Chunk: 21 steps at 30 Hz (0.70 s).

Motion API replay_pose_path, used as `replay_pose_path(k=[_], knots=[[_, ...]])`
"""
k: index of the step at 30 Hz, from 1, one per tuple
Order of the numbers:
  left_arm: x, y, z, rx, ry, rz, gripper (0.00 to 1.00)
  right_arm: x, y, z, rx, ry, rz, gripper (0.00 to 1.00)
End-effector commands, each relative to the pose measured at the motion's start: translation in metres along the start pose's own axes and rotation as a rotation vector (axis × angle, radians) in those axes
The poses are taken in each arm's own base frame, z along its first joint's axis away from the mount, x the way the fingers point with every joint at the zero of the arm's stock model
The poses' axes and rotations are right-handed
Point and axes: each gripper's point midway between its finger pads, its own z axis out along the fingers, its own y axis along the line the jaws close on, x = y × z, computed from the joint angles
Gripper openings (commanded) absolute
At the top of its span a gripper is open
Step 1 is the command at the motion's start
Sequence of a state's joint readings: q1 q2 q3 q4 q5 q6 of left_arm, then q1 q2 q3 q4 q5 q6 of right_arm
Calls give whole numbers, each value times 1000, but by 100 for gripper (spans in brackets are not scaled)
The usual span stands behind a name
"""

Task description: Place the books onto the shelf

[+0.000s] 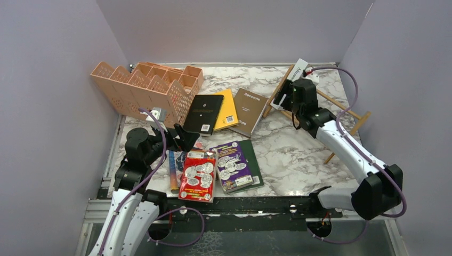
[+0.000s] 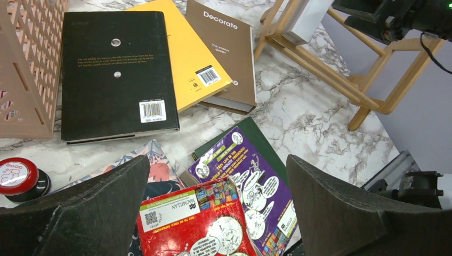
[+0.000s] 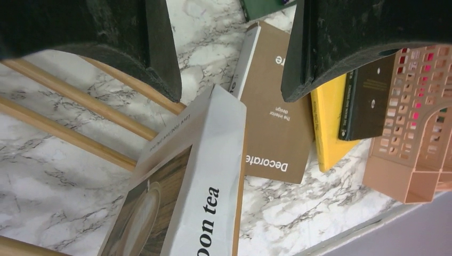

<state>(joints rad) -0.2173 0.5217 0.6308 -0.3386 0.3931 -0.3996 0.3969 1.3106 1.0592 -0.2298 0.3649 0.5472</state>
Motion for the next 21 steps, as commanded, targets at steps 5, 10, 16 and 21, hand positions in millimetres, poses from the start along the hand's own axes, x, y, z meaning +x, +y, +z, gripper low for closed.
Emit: replay_pose_path(k=[5, 10, 16, 21], knots=[[-2, -2, 1, 15, -9, 12, 99, 37, 18, -51, -242, 180, -42, 72], [-2, 1, 2, 4, -10, 8, 99, 76, 69, -77, -506, 298, -37, 68], [-6, 2, -1, -13, -37, 12, 99, 120, 112, -67, -494, 362, -105, 69], [-6, 2, -2, -15, -37, 11, 99, 136, 124, -27, -389, 355, -65, 71]])
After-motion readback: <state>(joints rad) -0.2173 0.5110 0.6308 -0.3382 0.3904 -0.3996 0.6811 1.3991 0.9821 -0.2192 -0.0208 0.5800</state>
